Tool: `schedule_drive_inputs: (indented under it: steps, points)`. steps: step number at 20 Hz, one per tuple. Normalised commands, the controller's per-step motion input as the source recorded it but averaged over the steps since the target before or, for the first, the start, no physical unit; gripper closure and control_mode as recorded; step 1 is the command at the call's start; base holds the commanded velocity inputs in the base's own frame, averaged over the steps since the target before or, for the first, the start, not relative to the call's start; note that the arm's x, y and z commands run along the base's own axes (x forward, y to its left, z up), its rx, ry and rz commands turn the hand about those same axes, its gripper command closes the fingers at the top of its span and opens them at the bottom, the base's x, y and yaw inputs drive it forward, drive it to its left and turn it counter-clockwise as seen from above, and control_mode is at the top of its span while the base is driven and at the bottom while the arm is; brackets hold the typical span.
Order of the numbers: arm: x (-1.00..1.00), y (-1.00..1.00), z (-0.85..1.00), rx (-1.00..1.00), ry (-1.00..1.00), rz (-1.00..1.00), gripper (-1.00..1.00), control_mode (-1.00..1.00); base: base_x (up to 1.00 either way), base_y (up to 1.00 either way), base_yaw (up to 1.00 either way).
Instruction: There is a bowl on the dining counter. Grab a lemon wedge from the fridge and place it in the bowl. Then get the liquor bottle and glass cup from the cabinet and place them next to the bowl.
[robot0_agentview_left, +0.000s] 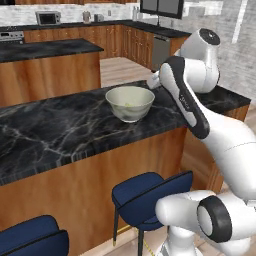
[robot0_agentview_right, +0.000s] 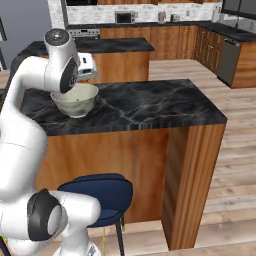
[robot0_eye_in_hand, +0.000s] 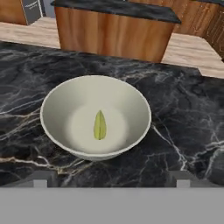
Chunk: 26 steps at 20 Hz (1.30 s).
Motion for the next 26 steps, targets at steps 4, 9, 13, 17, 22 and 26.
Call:
schedule_drive_inputs:
  steps: [4, 9, 13, 17, 22, 26]
  points:
    - [-1.00, -0.27, -0.31, 0.12, -0.41, 0.00, -1.00, -1.00, 0.00, 0.00, 0.00]
    - [-0.97, -0.14, -0.41, 0.01, -0.23, 0.00, -1.00, -1.00, 0.00, 0.00, 0.00]
    - [-0.45, -0.08, -0.20, 0.00, -0.04, -0.01, -1.00, -1.00, 0.00, 0.00, 0.00]
    - [-0.05, -0.06, -0.08, 0.00, -0.02, 0.00, -1.00, -1.00, 0.00, 0.00, 0.00]
    - [0.00, 0.00, 0.00, 0.00, 0.00, 0.00, -1.00, 1.00, -0.17, -0.82, 0.00]
    - [0.00, 0.00, 0.00, 0.00, 0.00, 0.00, -1.00, 1.00, 0.00, -1.00, 0.02]
